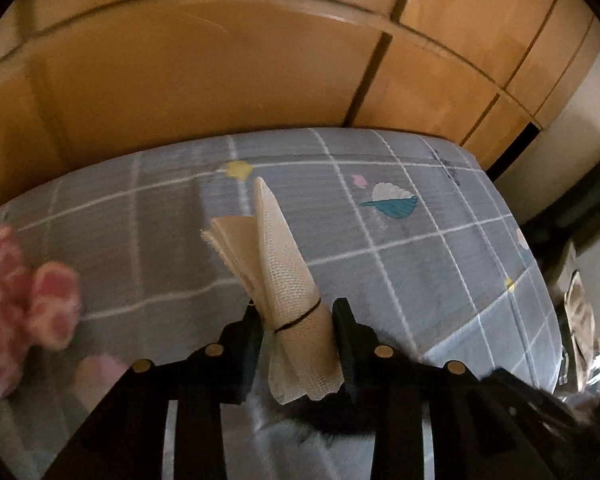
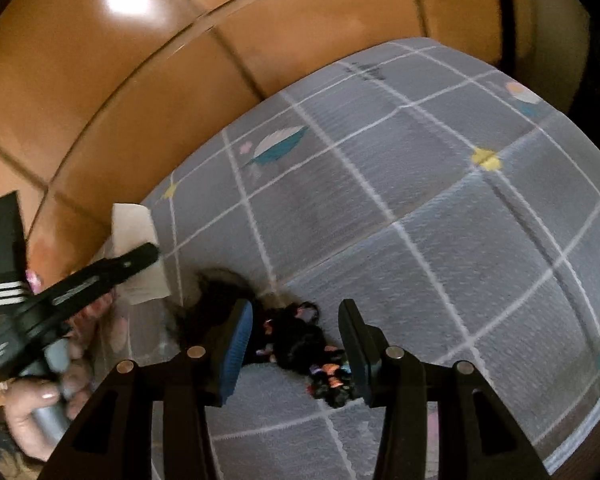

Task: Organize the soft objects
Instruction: 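Grasp the rolled cream towel with left tool while right tool grasps the black beaded hair piece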

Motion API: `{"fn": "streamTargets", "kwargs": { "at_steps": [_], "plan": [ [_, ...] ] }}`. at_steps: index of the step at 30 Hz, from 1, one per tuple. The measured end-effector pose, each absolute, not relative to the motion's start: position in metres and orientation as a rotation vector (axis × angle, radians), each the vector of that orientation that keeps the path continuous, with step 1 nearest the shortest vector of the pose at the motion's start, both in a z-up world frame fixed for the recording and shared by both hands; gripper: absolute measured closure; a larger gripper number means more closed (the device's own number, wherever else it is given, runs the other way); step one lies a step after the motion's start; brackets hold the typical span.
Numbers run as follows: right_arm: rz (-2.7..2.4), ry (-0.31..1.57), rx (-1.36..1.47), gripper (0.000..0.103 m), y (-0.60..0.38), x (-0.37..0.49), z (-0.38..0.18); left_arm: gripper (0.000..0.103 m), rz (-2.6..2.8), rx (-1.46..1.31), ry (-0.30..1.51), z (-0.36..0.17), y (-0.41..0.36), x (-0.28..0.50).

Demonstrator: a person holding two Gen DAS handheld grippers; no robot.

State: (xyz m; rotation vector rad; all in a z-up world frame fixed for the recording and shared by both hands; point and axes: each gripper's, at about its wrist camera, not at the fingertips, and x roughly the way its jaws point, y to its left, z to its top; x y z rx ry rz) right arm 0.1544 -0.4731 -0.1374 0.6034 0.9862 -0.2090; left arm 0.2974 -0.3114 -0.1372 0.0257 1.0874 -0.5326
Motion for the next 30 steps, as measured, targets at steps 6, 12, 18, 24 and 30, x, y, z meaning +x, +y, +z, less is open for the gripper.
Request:
{"fn": "streamTargets", "kwargs": {
  "at_steps": [6, 12, 18, 24, 30],
  "plan": [
    [-0.121, 1.008, 0.47, 0.04, -0.447, 0.167, -0.138, 0.068, -0.523, -0.023, 1.062, -0.117, -0.262, 0.27],
    [-0.119, 1.026, 0.28, 0.037, -0.423, 0.175, -0.145, 0.068, -0.539, -0.005, 1.044, -0.113, -0.229, 0.225],
    [-0.156, 1.058, 0.016, 0.03, -0.399, 0.179, -0.159, 0.068, -0.547, 0.033, 1.044, -0.116, -0.215, 0.182],
    [-0.204, 1.085, -0.062, 0.059, -0.396, 0.181, -0.17, 0.068, -0.57, 0.114, 1.043, -0.122, -0.213, 0.152],
    [-0.219, 1.095, -0.014, 0.067, -0.401, 0.18, -0.168, 0.068, -0.575, 0.138, 0.981, -0.101, -0.227, 0.159]
  ]
}}
